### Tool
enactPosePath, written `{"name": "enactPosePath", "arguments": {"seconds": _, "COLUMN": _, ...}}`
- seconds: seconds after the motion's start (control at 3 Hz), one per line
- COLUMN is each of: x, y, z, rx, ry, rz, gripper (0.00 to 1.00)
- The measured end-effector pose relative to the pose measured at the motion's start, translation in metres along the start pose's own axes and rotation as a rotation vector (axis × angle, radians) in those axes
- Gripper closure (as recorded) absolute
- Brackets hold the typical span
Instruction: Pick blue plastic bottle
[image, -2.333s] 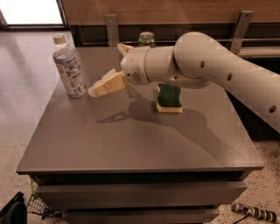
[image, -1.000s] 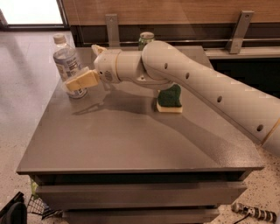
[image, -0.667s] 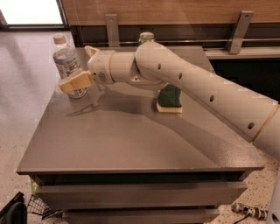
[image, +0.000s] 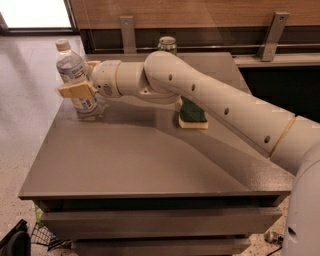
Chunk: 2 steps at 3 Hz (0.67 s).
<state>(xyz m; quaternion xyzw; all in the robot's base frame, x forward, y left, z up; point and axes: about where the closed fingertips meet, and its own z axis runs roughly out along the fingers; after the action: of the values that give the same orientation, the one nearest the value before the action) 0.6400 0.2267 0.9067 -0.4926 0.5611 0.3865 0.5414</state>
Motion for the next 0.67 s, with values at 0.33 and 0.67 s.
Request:
{"name": "enactPosePath", "arguments": {"seconds": 0.33, "x": -0.0008, "y": 0.0023, "z": 0.0028, "rx": -0.006, "ry": -0.001, "rz": 0.0, "gripper": 0.67}}
{"name": "enactPosePath", "arguments": {"seconds": 0.67, "x": -0.0012, "y": 0.0038, "z": 0.0045, "rx": -0.009, "ry": -0.002, "rz": -0.001, "gripper": 0.89}}
